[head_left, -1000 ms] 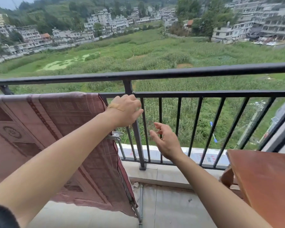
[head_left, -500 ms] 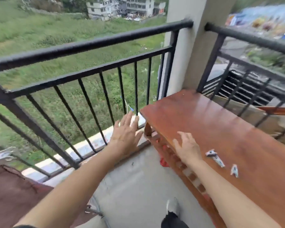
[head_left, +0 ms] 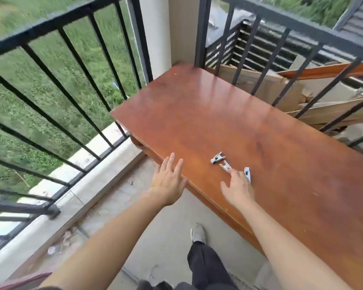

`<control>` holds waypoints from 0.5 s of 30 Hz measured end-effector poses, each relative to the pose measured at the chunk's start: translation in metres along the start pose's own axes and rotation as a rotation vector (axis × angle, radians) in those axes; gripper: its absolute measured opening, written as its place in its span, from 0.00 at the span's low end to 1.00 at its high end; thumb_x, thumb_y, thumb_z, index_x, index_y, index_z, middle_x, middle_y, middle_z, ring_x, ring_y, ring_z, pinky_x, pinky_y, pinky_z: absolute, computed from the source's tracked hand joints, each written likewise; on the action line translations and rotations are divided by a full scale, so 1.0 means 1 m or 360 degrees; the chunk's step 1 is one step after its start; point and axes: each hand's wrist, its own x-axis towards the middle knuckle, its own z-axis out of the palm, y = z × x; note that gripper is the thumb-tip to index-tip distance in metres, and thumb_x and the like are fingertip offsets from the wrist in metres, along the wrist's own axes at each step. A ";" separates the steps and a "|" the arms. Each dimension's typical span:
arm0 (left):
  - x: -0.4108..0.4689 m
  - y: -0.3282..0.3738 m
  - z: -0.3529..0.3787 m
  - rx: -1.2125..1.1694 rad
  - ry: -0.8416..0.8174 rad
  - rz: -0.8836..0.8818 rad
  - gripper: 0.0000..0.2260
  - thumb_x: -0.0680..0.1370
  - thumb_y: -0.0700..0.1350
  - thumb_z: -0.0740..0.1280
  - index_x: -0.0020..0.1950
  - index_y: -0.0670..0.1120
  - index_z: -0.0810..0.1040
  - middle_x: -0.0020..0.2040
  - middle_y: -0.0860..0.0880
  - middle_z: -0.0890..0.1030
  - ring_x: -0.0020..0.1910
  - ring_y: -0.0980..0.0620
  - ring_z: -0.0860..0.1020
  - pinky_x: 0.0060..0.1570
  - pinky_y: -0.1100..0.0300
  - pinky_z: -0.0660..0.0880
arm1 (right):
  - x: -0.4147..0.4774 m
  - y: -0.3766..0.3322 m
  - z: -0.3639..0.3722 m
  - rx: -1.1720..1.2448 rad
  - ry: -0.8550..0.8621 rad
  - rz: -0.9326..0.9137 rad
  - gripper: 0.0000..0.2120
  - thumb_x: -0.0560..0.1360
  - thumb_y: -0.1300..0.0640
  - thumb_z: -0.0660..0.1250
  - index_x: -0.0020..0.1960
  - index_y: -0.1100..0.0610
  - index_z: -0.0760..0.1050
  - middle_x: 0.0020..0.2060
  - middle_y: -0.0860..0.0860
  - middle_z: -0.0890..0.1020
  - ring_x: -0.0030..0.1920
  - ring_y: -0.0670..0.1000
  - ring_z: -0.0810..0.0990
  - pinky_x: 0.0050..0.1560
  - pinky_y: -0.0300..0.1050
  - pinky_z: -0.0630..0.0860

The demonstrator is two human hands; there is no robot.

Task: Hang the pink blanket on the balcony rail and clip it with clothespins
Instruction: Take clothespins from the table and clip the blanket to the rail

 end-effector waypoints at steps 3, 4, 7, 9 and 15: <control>0.029 0.020 0.031 -0.0015 -0.0225 -0.0025 0.29 0.83 0.58 0.50 0.80 0.49 0.46 0.80 0.46 0.40 0.79 0.46 0.43 0.75 0.46 0.50 | 0.030 0.027 0.010 -0.0074 -0.0076 0.0177 0.31 0.77 0.45 0.64 0.75 0.56 0.61 0.70 0.56 0.69 0.70 0.58 0.68 0.65 0.52 0.69; 0.039 0.025 0.042 -0.0013 -0.0288 -0.0033 0.29 0.83 0.58 0.50 0.80 0.49 0.45 0.80 0.46 0.39 0.79 0.46 0.42 0.75 0.46 0.51 | 0.039 0.036 0.013 -0.0069 -0.0065 0.0254 0.34 0.76 0.43 0.65 0.76 0.56 0.60 0.70 0.57 0.68 0.70 0.58 0.68 0.66 0.53 0.69; 0.063 0.038 0.070 -0.0032 -0.0446 -0.0068 0.29 0.83 0.56 0.51 0.80 0.49 0.45 0.80 0.46 0.38 0.79 0.46 0.42 0.74 0.47 0.53 | 0.066 0.059 0.020 0.0094 -0.0006 0.0478 0.41 0.73 0.37 0.68 0.76 0.58 0.59 0.67 0.59 0.70 0.68 0.60 0.69 0.65 0.54 0.68; 0.074 0.044 0.086 -0.0029 -0.0565 -0.0104 0.28 0.83 0.56 0.50 0.81 0.50 0.45 0.80 0.47 0.38 0.79 0.46 0.42 0.74 0.46 0.53 | 0.080 0.072 0.024 0.0256 0.0018 0.0619 0.44 0.70 0.35 0.70 0.75 0.59 0.61 0.68 0.60 0.70 0.69 0.61 0.69 0.67 0.54 0.68; 0.084 0.052 0.109 0.0097 -0.0935 -0.0090 0.27 0.83 0.55 0.48 0.81 0.49 0.47 0.80 0.45 0.39 0.79 0.45 0.41 0.75 0.41 0.50 | 0.104 0.096 0.040 0.0211 -0.0044 0.0728 0.34 0.68 0.35 0.71 0.63 0.57 0.73 0.61 0.58 0.76 0.64 0.61 0.74 0.62 0.52 0.72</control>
